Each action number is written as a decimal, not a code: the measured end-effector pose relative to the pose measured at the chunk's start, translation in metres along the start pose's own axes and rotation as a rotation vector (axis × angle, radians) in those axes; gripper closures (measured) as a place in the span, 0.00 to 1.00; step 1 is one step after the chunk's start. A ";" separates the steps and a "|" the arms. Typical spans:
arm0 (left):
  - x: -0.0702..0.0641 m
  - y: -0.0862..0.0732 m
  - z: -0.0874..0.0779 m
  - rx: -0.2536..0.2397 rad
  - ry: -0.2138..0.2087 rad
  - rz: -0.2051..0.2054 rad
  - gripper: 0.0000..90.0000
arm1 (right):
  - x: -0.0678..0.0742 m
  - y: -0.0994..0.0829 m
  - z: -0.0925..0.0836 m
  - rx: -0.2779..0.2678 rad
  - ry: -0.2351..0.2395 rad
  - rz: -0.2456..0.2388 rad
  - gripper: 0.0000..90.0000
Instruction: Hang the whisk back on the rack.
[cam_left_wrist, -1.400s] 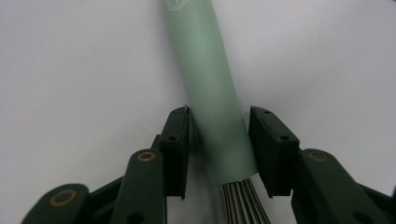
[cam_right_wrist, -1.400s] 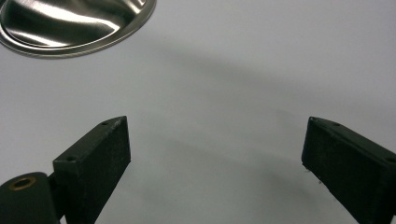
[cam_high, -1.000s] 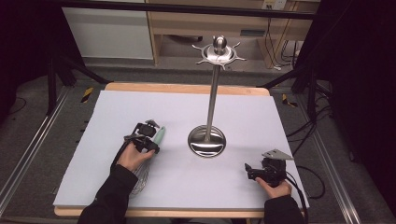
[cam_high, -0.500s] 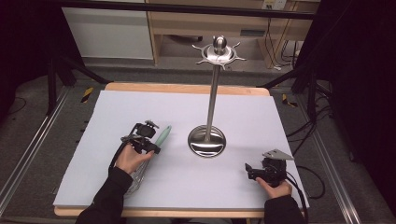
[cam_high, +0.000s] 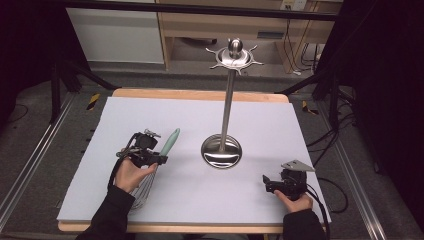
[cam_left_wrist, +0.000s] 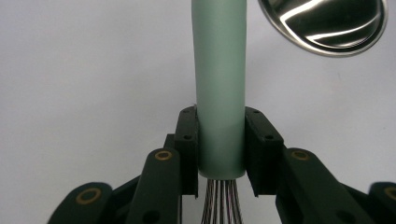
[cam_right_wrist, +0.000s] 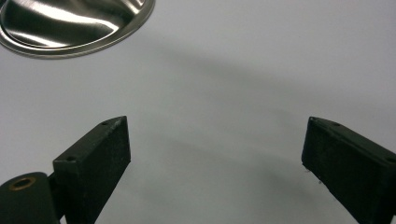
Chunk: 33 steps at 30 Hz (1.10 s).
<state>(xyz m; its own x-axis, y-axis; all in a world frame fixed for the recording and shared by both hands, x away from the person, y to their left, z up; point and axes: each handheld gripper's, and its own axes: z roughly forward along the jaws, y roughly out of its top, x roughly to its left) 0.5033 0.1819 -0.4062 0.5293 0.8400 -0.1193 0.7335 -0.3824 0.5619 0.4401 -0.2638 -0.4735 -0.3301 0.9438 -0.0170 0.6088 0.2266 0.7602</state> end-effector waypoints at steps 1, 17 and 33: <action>0.000 -0.002 -0.003 -0.016 0.001 -0.001 0.76 | 0.000 0.000 0.000 0.000 0.000 0.000 0.09; 0.005 -0.024 -0.037 -0.165 -0.010 -0.005 0.76 | 0.000 0.000 0.000 0.002 -0.007 0.005 0.09; 0.010 -0.044 -0.066 -0.298 -0.001 -0.041 0.77 | 0.001 0.000 -0.003 -0.005 -0.003 0.002 0.10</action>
<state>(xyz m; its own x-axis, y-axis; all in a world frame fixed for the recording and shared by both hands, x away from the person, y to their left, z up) 0.4479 0.2328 -0.3779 0.5023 0.8521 -0.1469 0.5968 -0.2187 0.7720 0.4378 -0.2637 -0.4717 -0.3272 0.9448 -0.0175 0.6058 0.2240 0.7634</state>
